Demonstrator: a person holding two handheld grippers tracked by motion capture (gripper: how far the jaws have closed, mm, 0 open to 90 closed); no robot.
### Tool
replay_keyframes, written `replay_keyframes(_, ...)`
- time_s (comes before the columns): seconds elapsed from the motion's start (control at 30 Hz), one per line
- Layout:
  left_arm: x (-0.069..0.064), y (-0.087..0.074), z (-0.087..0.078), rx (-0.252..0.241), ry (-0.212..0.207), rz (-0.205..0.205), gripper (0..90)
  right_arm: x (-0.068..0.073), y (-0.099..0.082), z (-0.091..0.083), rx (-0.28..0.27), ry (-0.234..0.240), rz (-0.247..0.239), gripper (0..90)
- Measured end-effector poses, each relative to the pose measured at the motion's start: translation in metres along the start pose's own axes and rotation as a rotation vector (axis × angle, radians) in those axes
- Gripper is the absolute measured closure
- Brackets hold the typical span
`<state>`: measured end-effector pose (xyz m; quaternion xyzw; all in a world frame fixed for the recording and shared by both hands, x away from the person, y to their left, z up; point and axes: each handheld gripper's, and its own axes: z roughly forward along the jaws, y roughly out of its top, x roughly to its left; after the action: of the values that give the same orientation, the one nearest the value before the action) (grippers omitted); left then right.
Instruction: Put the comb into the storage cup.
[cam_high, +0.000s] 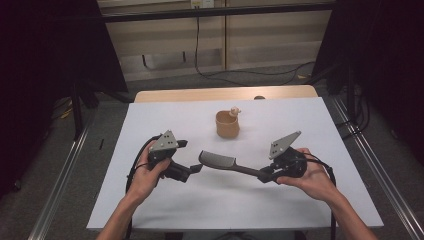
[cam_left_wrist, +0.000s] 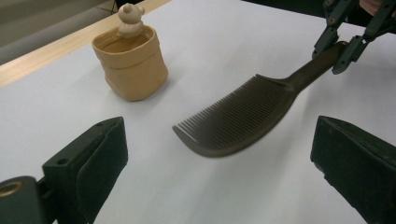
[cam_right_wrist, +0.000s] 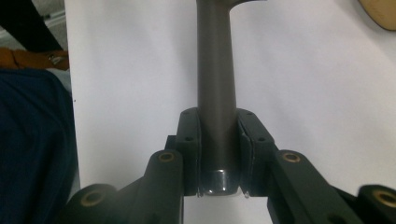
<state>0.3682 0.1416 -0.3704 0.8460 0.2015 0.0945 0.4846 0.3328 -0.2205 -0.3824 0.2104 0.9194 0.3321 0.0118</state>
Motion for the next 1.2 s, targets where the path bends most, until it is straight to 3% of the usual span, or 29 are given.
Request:
replay_keyframes(0.27, -0.004, -0.01, -0.005, -0.01, 0.033, -0.039, 3.8, 0.002, -0.01, -0.003, -0.071, -0.038, 0.047, 72.8)
replay_keyframes(0.37, -0.007, -0.02, -0.007, -0.004, 0.047, -0.074, 3.9, 0.004, -0.013, -0.004, -0.091, -0.047, 0.077, 72.8)
replay_keyframes(0.47, -0.008, -0.028, -0.009, -0.024, 0.027, -0.09, 3.5, 0.008, -0.015, -0.004, -0.11, -0.074, 0.096, 72.8)
replay_keyframes(0.57, -0.012, -0.034, -0.009, -0.03, 0.06, -0.08, 3.5, 0.011, -0.017, -0.004, -0.136, -0.09, 0.113, 72.7)
replay_keyframes(0.73, -0.017, -0.043, -0.006, -0.07, 0.04, -0.084, 3.5, 0.013, -0.021, 0.002, -0.17, -0.117, 0.134, 72.8)
replay_keyframes(0.83, -0.022, -0.048, -0.002, -0.067, 0.028, -0.084, 3.5, 0.014, -0.024, 0.005, -0.186, -0.119, 0.147, 72.8)
replay_keyframes(1.2, -0.028, -0.05, -0.001, -0.086, 0.048, -0.067, 3.8, 0.016, -0.034, 0.006, -0.284, -0.123, 0.181, 72.7)
